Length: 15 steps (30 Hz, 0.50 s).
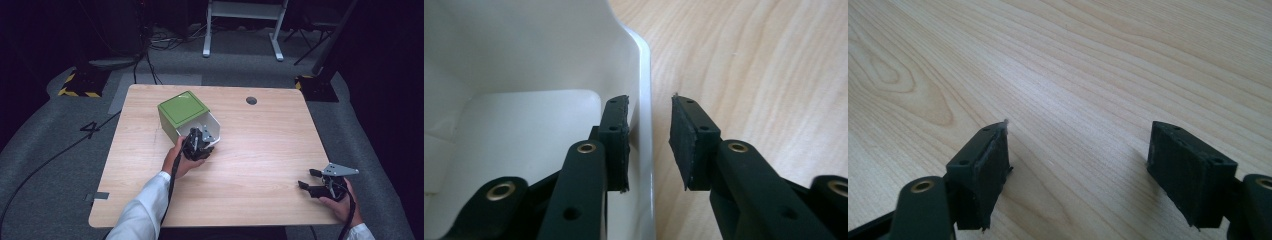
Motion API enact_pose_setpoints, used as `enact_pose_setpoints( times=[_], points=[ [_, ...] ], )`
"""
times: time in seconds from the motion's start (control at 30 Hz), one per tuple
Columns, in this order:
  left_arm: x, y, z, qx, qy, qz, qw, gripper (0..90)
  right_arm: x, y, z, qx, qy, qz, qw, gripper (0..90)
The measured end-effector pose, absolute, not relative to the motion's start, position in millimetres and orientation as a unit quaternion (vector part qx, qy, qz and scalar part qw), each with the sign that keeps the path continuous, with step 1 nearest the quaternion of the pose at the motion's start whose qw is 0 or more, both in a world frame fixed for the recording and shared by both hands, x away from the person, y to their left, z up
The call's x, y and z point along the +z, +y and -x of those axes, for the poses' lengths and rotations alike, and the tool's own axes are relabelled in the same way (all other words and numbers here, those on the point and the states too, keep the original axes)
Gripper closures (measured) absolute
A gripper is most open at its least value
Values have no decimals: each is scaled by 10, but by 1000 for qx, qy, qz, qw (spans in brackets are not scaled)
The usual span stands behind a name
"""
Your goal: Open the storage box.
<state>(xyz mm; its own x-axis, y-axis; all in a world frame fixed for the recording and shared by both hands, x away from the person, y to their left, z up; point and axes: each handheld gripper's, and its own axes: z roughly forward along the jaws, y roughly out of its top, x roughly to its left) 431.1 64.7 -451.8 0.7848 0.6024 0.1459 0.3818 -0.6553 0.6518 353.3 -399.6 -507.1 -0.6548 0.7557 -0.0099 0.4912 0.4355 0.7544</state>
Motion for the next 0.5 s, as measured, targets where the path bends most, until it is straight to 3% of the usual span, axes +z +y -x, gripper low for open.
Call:
enact_pose_setpoints(
  times=[0.5],
  points=[
    [-4524, 479, -4141, 165, 268, -898, 306, 689, -5070, -3996, -3533, 375, 829, -376, 176, 249]
  ],
)
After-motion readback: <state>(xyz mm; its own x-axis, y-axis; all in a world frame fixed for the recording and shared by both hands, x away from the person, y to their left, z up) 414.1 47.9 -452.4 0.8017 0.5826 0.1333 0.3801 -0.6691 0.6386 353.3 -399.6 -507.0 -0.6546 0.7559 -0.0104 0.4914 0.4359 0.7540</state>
